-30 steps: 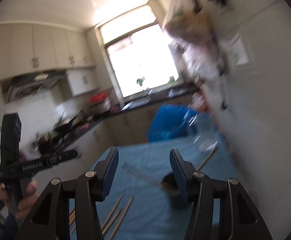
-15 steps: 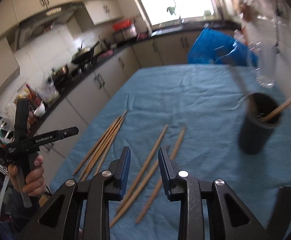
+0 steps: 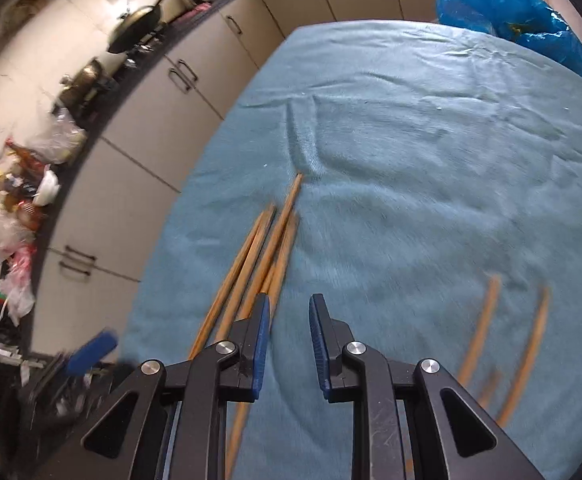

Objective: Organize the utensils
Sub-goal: 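Move the right tool back to the chopsticks and close on one, then close the left tool on a chopstick while the right tool lifts its chopstick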

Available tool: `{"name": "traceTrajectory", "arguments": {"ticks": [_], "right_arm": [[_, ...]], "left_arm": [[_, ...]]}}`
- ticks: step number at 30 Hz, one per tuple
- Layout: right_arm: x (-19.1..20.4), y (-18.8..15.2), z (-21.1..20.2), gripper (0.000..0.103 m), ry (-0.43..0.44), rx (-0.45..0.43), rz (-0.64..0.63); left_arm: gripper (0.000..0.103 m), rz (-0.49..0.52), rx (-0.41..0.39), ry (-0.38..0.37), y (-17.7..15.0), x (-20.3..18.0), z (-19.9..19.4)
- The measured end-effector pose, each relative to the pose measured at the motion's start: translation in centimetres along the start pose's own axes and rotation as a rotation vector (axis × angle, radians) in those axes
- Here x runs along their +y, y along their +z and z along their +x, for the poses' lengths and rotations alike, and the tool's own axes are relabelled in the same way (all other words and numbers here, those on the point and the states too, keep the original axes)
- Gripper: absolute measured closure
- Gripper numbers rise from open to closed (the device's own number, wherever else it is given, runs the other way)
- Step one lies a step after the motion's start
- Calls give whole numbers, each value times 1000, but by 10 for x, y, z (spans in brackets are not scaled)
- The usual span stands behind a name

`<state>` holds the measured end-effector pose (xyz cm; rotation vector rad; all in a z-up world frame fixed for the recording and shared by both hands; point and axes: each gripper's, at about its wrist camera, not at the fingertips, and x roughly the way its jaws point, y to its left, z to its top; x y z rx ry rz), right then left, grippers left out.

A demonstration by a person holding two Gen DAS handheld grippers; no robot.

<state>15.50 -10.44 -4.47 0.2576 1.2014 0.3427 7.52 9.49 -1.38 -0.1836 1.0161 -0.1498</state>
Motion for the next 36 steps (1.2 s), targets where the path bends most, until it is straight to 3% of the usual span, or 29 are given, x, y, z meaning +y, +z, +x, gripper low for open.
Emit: {"name": "traceTrajectory", "arguments": {"ticks": [8, 12, 17, 23, 30, 36], "right_arm": [[12, 17, 30, 87, -106, 39, -34], [15, 17, 26, 92, -152, 33, -78], [-11, 8, 8, 94, -207, 37, -65], [-41, -17, -16, 95, -170, 51, -25], [-55, -32, -26, 95, -116, 45, -17], [-58, -33, -28, 94, -93, 43, -9]], "left_arm": [[44, -8, 8, -9, 1, 14, 4], [44, 1, 5, -9, 8, 15, 5], [44, 66, 40, 3, 29, 4, 20], [44, 154, 134, -50, 48, -18, 53], [46, 289, 155, 21, 34, -36, 65], [50, 314, 187, 75, 36, -36, 84]]}}
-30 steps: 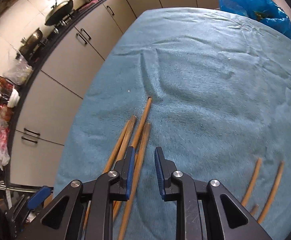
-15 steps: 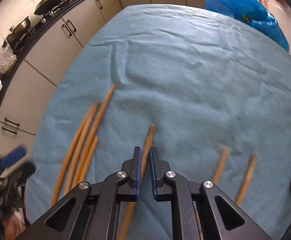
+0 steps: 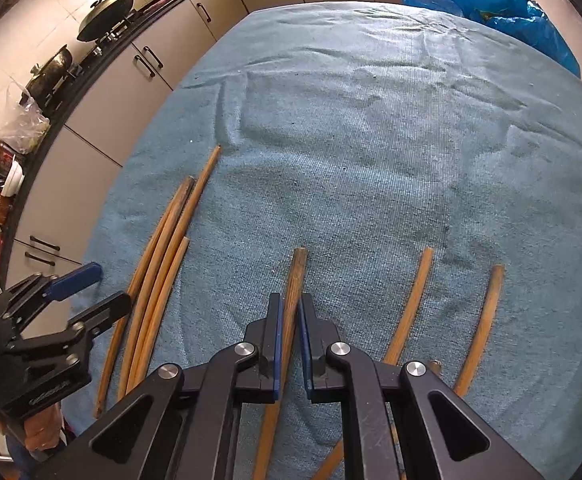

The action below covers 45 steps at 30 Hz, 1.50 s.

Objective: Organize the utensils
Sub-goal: 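Close the left tool on a chopstick while the right tool lifts its chopstick, then carry both held chopsticks upright over to the black utensil cup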

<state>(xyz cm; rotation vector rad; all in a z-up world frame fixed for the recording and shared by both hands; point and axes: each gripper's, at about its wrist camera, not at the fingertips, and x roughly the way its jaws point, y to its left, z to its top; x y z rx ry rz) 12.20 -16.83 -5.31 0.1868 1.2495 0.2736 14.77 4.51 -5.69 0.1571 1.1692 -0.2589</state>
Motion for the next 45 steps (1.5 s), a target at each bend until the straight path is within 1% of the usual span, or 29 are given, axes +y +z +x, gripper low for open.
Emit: {"name": "traceTrajectory", "arguments": {"ticks": [6, 8, 9, 10, 11, 12, 13, 14, 15, 16, 18, 21, 22, 24, 27, 28, 30, 31, 34, 37, 40, 43, 45], "right_arm": [[4, 8, 6, 94, 1, 10, -2], [7, 10, 7, 94, -10, 14, -8], [9, 15, 9, 94, -15, 16, -8], [9, 17, 10, 94, -20, 19, -3], [9, 21, 11, 94, -27, 24, 0], [10, 23, 13, 94, -37, 29, -3], [12, 27, 14, 94, -50, 34, -14], [13, 30, 16, 94, -59, 36, -16], [15, 32, 17, 94, -68, 37, -19], [18, 33, 18, 94, -82, 37, -36], [23, 36, 20, 95, -105, 33, -57], [21, 39, 15, 95, -66, 11, -36], [20, 39, 9, 95, -58, -9, -30], [20, 37, -11, 95, -14, -72, -31], [24, 31, -50, 95, 32, -191, -60], [26, 27, -63, 95, 51, -232, -71], [31, 16, -89, 95, 79, -320, -99], [34, 9, -101, 95, 86, -362, -115], [41, -19, -133, 95, 101, -484, -149], [44, -41, -149, 95, 103, -563, -167], [52, -66, -158, 95, 76, -644, -187], [51, -84, -166, 95, 82, -686, -195], [50, -91, -170, 95, 70, -710, -206]], "left_arm": [[50, 49, 3, 48, 17, -12, 11], [51, 60, 3, 47, 28, -14, 15], [54, 57, 6, 44, 33, -14, 17], [61, 53, 10, 40, 39, -14, 20], [65, 51, 12, 38, 43, -14, 21], [74, 48, 12, 42, 48, -14, 22], [80, 39, 13, 49, 53, -15, 24], [82, 38, 14, 52, 55, -16, 25], [88, 38, 15, 55, 58, -18, 26], [97, 38, 12, 64, 60, -21, 27], [97, 28, 6, 79, 64, -24, 28], [97, -4, -4, 70, 64, -24, 23], [97, -11, -27, 60, 61, -24, 14], [97, -17, -75, 55, 56, -23, -3], [97, -61, -154, 24, 48, -19, -40], [97, -67, -191, 22, 44, -20, -55], [97, -82, -269, 34, 35, -22, -84], [97, -84, -307, 25, 29, -25, -100], [97, -83, -393, 21, 12, -35, -135], [97, -79, -450, 26, -4, -45, -159], [97, -90, -479, 26, -18, -52, -172], [97, -101, -504, 50, -28, -58, -179], [97, -106, -508, 47, -34, -61, -181]]}}
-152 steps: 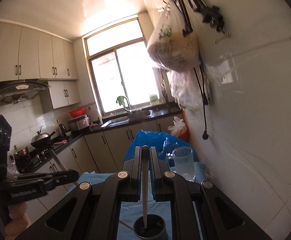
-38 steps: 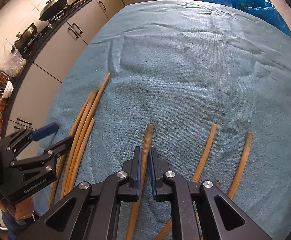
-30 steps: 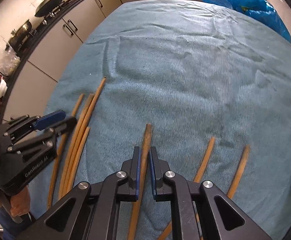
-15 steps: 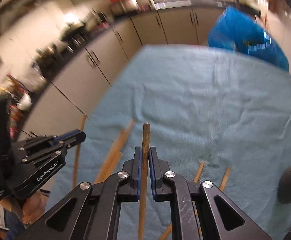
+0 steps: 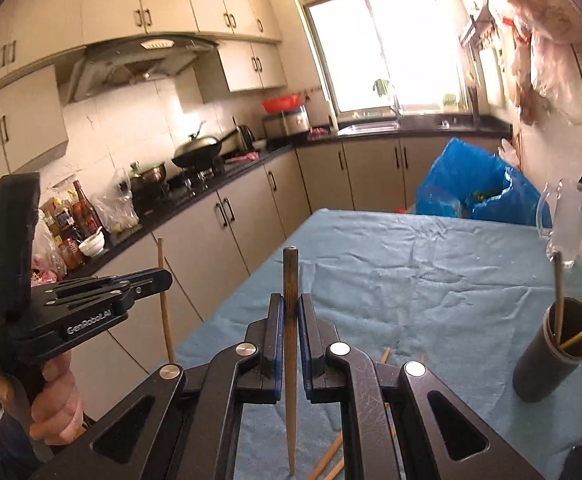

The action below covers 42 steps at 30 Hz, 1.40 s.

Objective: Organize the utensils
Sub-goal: 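Carry both held chopsticks upright over to the black utensil cup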

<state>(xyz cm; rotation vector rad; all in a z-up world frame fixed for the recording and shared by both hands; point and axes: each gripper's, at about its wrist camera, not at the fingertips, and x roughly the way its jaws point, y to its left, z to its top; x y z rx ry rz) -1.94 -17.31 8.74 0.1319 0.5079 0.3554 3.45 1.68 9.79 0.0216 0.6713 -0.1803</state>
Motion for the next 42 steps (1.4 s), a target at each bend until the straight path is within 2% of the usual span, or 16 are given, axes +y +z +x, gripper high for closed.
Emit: {"name": "traceTrajectory", "arguments": {"ticks": [9, 34, 42], "right_arm": [[-2, -7, -26, 95, 14, -45, 20], [-19, -11, -49, 95, 8, -91, 52], [-35, 0, -90, 95, -38, -189, 71]], "left_arm": [[97, -3, -28, -20, -3, -15, -20], [97, 37, -4, -51, 0, -42, -19], [97, 59, -33, -95, 10, -63, -33]]}}
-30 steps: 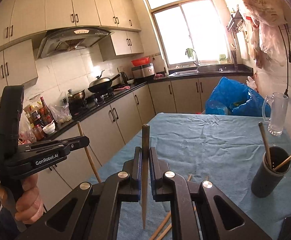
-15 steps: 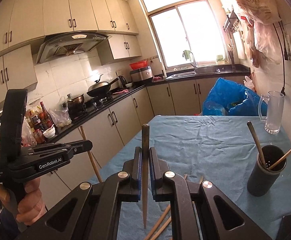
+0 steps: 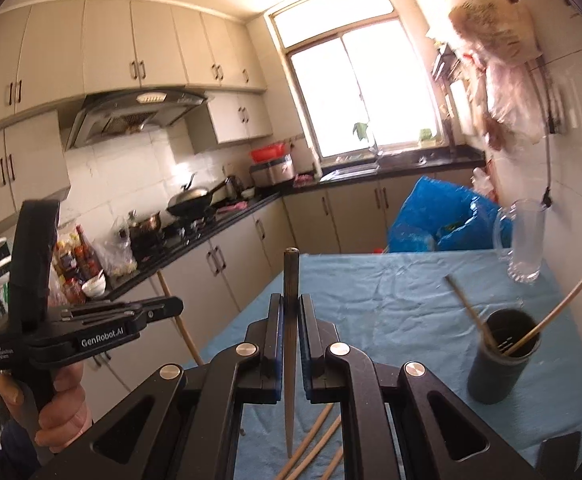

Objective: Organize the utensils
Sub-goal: 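Carry both held chopsticks upright over to the black utensil cup, then lower the chopsticks into the black cup and open both tools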

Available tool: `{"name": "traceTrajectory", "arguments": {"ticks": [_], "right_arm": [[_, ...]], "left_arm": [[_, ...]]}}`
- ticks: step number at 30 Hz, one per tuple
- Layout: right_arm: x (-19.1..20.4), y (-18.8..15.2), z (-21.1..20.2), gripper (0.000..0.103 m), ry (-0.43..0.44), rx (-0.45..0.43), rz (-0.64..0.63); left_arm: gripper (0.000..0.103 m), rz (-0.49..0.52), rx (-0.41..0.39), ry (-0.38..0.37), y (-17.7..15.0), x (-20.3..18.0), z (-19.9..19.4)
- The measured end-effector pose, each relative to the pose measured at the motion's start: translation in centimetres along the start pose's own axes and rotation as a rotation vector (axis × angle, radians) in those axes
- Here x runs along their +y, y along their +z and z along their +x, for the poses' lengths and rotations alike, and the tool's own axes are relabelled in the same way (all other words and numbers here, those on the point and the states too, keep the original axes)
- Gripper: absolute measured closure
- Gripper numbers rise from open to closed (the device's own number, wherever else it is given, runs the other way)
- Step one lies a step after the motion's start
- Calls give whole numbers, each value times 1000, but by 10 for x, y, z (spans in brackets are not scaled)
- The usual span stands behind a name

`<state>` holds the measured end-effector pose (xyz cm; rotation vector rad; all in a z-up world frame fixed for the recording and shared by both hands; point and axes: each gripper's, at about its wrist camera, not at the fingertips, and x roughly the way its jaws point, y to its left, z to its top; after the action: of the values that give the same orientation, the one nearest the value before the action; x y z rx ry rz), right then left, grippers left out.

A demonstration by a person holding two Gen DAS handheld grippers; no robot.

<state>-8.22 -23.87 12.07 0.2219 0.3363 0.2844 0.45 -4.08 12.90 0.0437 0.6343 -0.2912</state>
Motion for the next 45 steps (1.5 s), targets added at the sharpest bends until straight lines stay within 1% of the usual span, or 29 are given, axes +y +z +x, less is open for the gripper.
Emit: {"name": "traceTrajectory", "arguments": {"ticks": [6, 15, 21, 23, 25, 28, 31, 36, 39, 45], "right_arm": [[-22, 19, -40, 96, -71, -92, 22], [-67, 50, -96, 96, -187, -224, 78], [-89, 71, -129, 96, -260, -299, 84], [-95, 80, -136, 95, -282, -318, 83], [-102, 86, -141, 96, -301, -333, 81], [-114, 97, -142, 96, -332, -349, 83], [-126, 103, -138, 96, -353, -353, 98], [-143, 103, -124, 96, -355, -338, 123], [-151, 101, -116, 96, -365, -330, 129], [-168, 93, -91, 95, -394, -294, 126]], "left_arm": [[97, 28, -21, -75, 17, -26, -9], [97, 85, -57, -177, 50, -75, -23], [97, 130, -85, -238, 78, -117, -30], [97, 138, -83, -279, 90, -130, -31], [97, 143, -89, -305, 101, -143, -30], [97, 149, -91, -336, 113, -163, -26], [97, 159, -99, -345, 122, -182, -18], [97, 145, -99, -375, 134, -203, 3], [97, 137, -96, -356, 138, -215, 23], [97, 97, -74, -328, 135, -219, 66]]}}
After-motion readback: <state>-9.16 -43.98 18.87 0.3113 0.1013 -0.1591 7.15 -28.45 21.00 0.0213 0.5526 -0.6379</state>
